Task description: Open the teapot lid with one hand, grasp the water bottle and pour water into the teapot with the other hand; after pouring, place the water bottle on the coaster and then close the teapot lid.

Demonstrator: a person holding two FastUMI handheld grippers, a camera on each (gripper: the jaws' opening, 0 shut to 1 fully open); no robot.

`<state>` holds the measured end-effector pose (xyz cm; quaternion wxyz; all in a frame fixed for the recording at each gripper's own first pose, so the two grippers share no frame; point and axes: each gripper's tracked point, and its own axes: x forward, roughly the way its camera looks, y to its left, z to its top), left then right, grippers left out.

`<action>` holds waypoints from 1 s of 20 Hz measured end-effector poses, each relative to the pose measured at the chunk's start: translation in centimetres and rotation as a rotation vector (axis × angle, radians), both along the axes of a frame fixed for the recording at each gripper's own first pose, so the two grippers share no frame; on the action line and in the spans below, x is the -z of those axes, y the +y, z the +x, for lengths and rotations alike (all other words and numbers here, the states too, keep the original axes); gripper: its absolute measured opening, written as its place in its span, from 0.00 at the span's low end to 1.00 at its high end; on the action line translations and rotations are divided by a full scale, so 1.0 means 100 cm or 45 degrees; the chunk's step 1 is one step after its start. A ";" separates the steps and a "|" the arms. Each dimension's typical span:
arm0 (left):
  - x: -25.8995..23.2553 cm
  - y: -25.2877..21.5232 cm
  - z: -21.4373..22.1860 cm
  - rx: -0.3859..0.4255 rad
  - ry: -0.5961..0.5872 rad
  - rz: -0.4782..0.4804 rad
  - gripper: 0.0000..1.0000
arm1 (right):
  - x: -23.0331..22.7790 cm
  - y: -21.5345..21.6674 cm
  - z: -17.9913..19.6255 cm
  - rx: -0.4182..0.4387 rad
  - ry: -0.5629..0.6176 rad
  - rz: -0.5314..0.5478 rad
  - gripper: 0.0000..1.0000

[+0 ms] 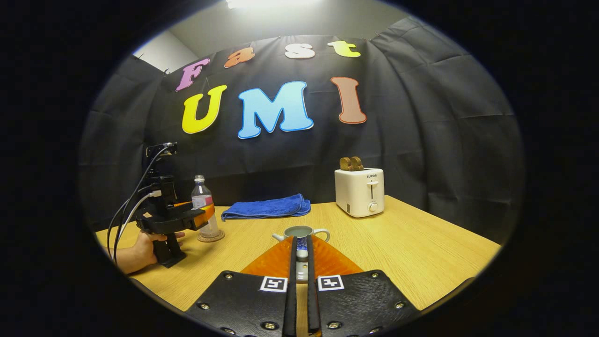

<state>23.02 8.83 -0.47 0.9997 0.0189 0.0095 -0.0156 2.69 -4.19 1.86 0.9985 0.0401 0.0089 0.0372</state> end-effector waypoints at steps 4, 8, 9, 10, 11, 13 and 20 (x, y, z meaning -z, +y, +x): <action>-0.007 0.002 -0.005 -0.019 -0.021 0.016 1.00 | -0.002 0.002 -0.002 -0.004 -0.004 -0.006 0.09; -0.009 0.002 -0.014 -0.025 -0.015 0.005 1.00 | -0.006 0.002 -0.005 -0.002 -0.016 -0.009 0.09; -0.010 0.003 -0.018 -0.029 -0.016 0.006 1.00 | -0.007 0.002 -0.006 -0.005 -0.020 -0.008 0.09; -0.013 0.003 -0.029 -0.035 -0.022 0.000 1.00 | -0.010 0.003 -0.006 -0.008 -0.027 -0.007 0.10; -0.017 0.003 -0.039 -0.037 -0.027 -0.009 1.00 | -0.012 0.004 -0.004 -0.010 -0.039 -0.007 0.09; -0.022 0.000 -0.059 -0.028 -0.030 -0.034 1.00 | -0.021 0.005 0.003 -0.010 -0.077 -0.014 0.09; -0.035 -0.026 -0.161 0.056 -0.014 -0.180 1.00 | -0.035 0.016 0.088 -0.004 -0.139 -0.066 0.09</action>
